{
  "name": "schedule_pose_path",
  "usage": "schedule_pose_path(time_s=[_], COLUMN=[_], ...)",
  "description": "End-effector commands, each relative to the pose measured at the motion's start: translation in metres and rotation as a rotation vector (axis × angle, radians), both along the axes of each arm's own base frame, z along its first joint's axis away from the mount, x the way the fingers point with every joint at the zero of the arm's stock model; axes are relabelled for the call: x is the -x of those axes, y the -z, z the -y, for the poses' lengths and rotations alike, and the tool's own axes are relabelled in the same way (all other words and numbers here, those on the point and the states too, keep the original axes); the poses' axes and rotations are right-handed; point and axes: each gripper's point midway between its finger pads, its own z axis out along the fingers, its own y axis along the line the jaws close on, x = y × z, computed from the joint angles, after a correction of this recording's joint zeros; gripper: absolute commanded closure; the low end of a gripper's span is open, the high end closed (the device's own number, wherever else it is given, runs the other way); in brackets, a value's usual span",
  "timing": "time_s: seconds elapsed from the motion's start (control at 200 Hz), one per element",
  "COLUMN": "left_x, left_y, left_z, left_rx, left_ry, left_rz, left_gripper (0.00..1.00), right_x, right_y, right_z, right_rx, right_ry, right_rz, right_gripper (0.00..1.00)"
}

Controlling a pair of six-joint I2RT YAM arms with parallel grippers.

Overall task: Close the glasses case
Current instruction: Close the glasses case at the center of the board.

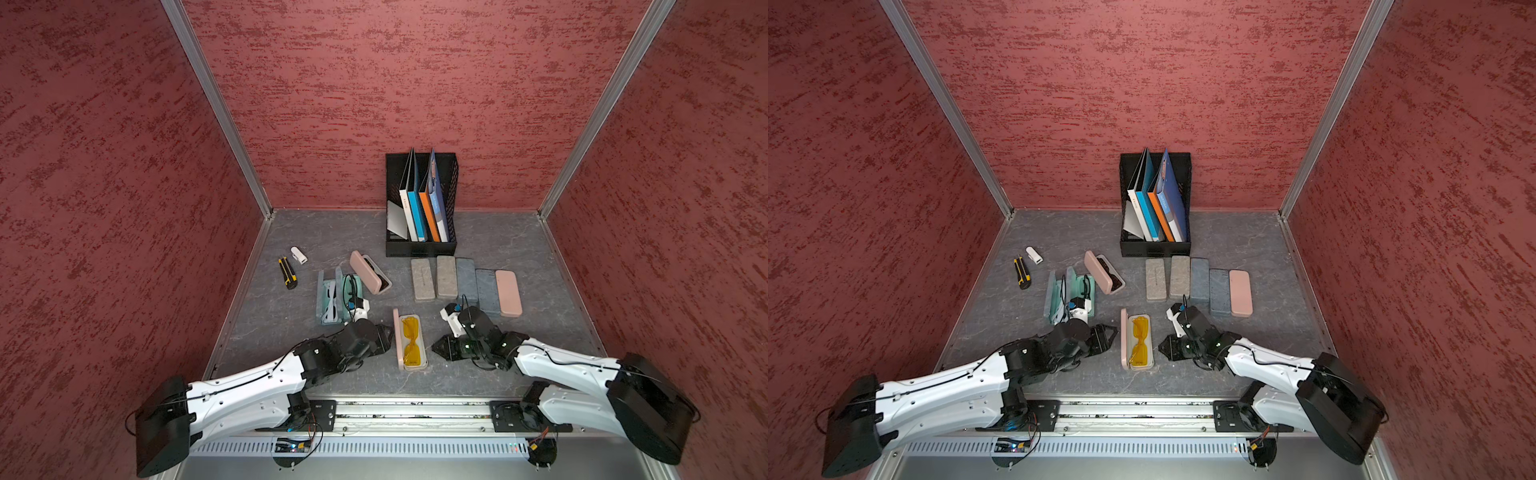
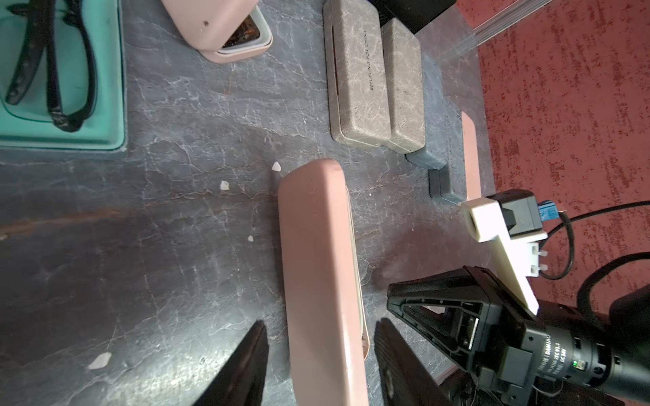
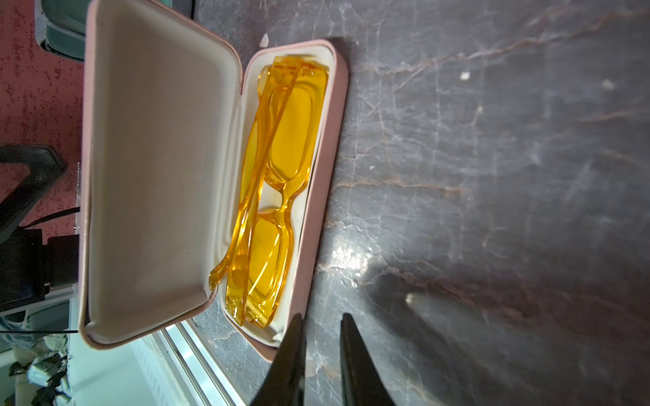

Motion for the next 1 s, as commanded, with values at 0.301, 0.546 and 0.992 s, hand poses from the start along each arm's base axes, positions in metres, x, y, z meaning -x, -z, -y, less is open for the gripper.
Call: schedule_pose_path(time_s=[0.301, 0.546, 0.992], left_x=[0.001, -0.002, -0.004], left_y=[0.001, 0.004, 0.000], left_z=[0.013, 0.017, 0.026], left_rx=[-0.036, -0.055, -0.036], left_ry=[0.101, 0.099, 0.115], left_rz=[-0.003, -0.014, -0.010], left_gripper=[0.53, 0.68, 0.74], right_x=[-0.009, -0.009, -0.007], right_y=[-0.006, -0.002, 0.005], right_z=[-0.009, -0.008, -0.007], right_rx=[-0.055, -0.061, -0.053], right_ry=[-0.022, -0.021, -0.024], right_rz=[0.036, 0.034, 0.027], right_gripper=[0.80, 0.81, 0.81])
